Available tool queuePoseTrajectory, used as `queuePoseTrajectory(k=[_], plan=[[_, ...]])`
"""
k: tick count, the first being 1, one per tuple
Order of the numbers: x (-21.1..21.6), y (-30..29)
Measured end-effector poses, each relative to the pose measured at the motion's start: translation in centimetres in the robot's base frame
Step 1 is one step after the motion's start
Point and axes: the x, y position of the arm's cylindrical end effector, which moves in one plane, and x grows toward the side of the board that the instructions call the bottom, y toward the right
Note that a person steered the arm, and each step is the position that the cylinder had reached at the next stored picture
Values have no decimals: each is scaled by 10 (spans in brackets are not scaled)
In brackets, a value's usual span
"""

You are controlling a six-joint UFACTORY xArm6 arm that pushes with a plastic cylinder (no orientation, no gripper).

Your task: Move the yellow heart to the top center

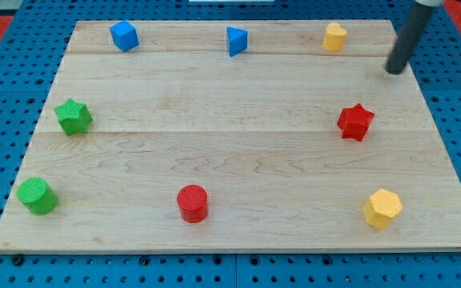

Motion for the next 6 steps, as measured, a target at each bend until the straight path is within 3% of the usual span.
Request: queuePoseTrajectory(k=[2,3,6], plan=[[-75,-19],[-69,-59],[-67,-279]])
